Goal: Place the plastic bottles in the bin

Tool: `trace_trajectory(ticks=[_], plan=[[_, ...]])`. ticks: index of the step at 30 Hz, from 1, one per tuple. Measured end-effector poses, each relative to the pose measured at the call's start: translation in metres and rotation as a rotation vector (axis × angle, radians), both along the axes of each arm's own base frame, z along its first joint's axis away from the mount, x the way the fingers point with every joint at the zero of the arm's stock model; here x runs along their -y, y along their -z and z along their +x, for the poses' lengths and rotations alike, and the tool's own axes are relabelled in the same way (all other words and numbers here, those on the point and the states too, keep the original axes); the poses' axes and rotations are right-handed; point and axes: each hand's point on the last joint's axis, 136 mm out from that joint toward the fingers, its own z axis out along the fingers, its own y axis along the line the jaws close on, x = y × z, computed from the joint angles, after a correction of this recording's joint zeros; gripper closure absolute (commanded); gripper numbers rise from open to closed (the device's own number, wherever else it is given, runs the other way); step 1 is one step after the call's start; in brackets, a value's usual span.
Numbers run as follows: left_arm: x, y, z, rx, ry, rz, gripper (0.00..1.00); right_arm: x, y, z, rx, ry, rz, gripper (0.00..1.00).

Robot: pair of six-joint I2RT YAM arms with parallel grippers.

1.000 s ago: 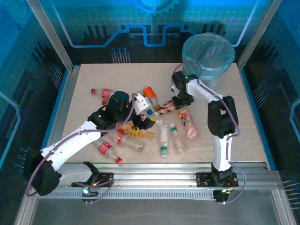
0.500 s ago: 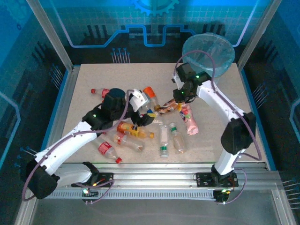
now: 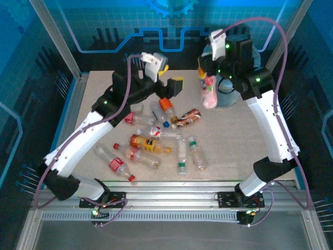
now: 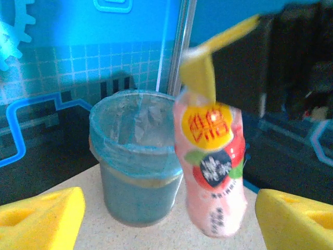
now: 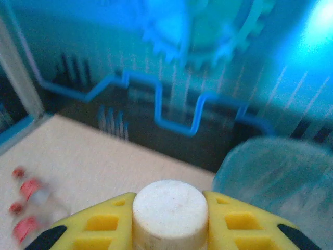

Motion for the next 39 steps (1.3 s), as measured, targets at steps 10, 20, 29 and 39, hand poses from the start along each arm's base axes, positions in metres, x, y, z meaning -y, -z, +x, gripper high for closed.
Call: trace_trajectory(ticks=[10,20,29,39], plan=[[0.036,0.014,0.057,-0.053,-0.024,-0.031,0.14,0.023,-0.033,0.12,0.268,0.23,-0.073,0.96],[0.036,0.019,0.058,-0.045,-0.028,0.005,0.13,0.056,0.038,0.184,0.183,0.37,-0.206,0.9],[0.036,0.024,0.059,-0.053,-0.028,0.009,0.12,0.069,0.057,0.188,0.126,0.409,-0.2,0.46],[0.037,0.038,0.06,-0.081,-0.029,0.018,0.12,0.059,0.061,0.184,0.103,0.375,-0.191,0.46]])
